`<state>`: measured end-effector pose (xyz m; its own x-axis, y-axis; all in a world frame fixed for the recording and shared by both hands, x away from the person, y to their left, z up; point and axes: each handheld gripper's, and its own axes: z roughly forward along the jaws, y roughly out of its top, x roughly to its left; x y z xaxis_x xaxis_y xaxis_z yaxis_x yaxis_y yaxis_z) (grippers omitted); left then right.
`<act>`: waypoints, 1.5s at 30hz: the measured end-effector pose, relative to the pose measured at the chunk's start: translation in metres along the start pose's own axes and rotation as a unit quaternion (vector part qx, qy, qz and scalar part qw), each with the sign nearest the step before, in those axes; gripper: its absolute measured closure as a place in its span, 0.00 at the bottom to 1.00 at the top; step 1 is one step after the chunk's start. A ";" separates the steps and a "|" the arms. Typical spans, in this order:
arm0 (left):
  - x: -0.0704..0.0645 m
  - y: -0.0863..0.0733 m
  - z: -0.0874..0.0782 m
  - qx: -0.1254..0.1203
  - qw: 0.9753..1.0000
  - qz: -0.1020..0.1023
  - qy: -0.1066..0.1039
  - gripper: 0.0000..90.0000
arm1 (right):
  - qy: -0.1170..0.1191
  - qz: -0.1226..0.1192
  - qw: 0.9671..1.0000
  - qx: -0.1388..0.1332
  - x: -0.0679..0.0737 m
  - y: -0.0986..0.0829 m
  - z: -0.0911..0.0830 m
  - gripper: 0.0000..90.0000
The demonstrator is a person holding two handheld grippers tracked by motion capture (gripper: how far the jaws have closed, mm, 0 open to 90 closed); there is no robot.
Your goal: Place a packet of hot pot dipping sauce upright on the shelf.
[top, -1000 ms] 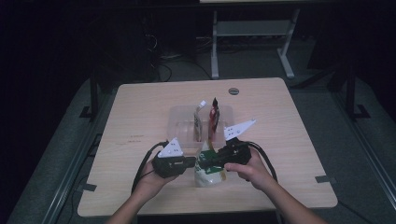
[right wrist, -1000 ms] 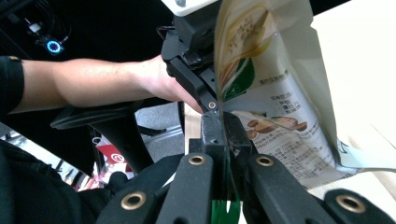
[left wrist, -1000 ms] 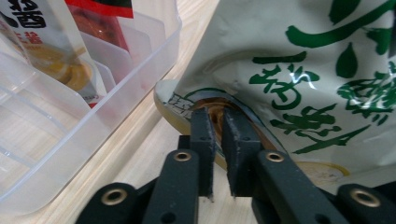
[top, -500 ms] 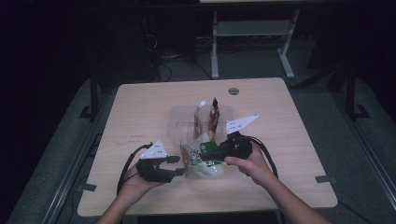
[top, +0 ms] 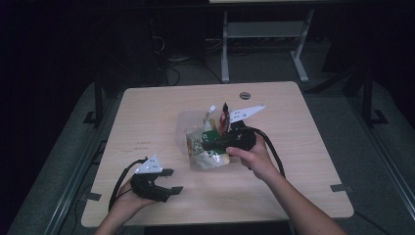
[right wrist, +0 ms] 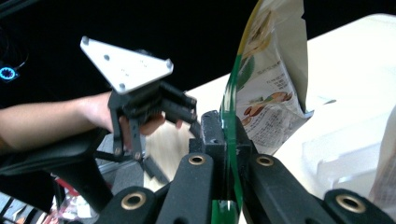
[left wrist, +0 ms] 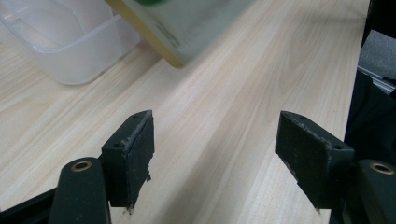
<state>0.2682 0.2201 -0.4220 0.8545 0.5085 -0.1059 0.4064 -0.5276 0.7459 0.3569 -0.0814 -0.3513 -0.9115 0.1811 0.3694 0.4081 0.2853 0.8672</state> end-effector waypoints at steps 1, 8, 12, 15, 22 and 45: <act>-0.001 0.000 0.001 0.003 1.000 -0.001 0.000 0.31 | -0.003 -0.002 1.000 -0.001 -0.001 0.005 0.001 1.00; -0.002 0.000 0.004 0.006 1.000 0.007 -0.003 0.30 | -0.023 -0.012 1.000 -0.007 -0.008 0.030 0.007 1.00; 0.000 -0.002 0.003 0.010 1.000 0.006 -0.001 0.30 | -0.032 -0.007 0.999 -0.019 -0.015 0.040 0.009 1.00; 0.001 -0.002 0.002 0.009 1.000 0.005 0.001 0.30 | -0.038 -0.003 0.999 -0.023 -0.020 0.044 0.010 1.00; 0.000 -0.002 0.003 0.008 1.000 0.002 -0.002 0.30 | -0.054 0.017 0.998 -0.023 -0.037 0.040 0.021 1.00; 0.003 -0.004 0.005 0.014 1.000 0.002 -0.007 0.30 | -0.116 0.011 0.993 -0.011 -0.048 0.036 0.038 0.82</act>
<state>0.2708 0.2196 -0.4286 0.8602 0.4974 -0.1129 0.4127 -0.5487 0.7271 0.4174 -0.0440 -0.3505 -0.8652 0.3995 0.3031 0.4235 0.2584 0.8683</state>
